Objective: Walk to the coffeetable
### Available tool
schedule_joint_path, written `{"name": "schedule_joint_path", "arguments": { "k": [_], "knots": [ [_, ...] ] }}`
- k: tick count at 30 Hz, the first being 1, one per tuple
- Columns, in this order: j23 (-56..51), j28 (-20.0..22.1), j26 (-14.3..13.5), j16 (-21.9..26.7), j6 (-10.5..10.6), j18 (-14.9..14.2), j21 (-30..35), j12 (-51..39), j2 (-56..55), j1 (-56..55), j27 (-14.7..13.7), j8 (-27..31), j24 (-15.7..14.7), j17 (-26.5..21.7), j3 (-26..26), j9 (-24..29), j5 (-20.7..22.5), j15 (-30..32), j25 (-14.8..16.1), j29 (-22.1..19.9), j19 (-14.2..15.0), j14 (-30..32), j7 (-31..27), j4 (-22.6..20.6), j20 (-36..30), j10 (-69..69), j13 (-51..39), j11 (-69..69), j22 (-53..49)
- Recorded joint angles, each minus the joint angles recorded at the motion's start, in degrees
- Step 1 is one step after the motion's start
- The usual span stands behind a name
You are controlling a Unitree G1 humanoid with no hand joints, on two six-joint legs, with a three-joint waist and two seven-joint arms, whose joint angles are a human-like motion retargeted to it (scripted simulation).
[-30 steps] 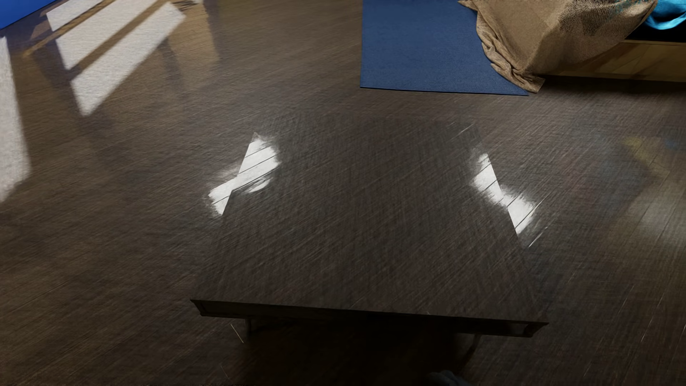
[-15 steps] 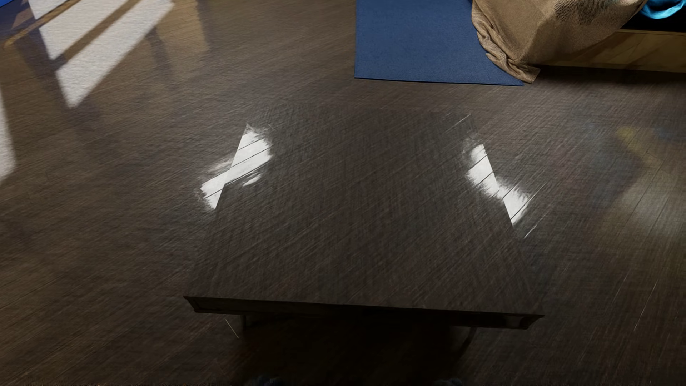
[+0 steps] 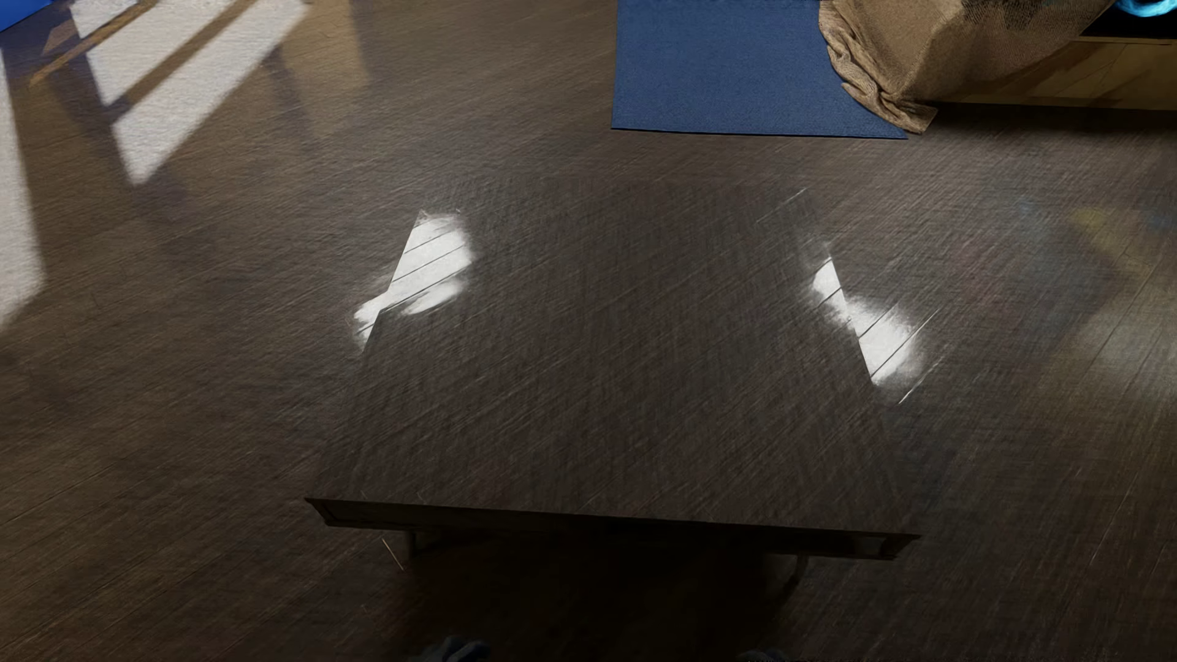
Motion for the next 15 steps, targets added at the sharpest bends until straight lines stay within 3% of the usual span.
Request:
{"name": "schedule_joint_path", "arguments": {
  "k": [3,5,8,15],
  "knots": [
    [0.7,6.0,4.9,-1.0,0.9,-1.2,-0.6,2.1,1.2,0.1,-0.9,0.7,1.4,0.3,-0.2,-0.1,2.0,0.9,0.0,-0.7,-1.0,-0.1,0.4,2.1,-0.6,0.1,-1.1,-2.5,0.2],
    [0.4,7.0,6.6,-1.4,1.4,-1.9,-1.6,1.9,1.3,-0.4,-1.3,0.4,1.7,0.8,-0.6,-0.3,3.0,1.3,0.5,-1.7,-1.6,0.0,0.1,3.0,-1.9,0.4,-1.0,-3.1,1.7],
    [0.9,6.1,6.0,-1.5,2.2,-2.8,-2.6,0.5,0.5,-2.1,-1.4,-0.8,0.9,1.1,-1.0,-0.5,3.7,1.3,1.0,-2.1,-2.3,0.2,-0.9,3.5,-3.1,2.3,-0.6,-2.6,2.0],
    [4.0,6.3,1.5,-0.6,4.0,-3.6,-1.2,-1.7,-1.4,-6.6,0.4,-4.1,-2.3,0.1,-1.1,-0.4,3.8,1.2,-0.4,-0.8,-3.4,1.6,-1.7,3.5,-4.6,7.4,-1.3,-1.1,-6.3]
  ]
}}
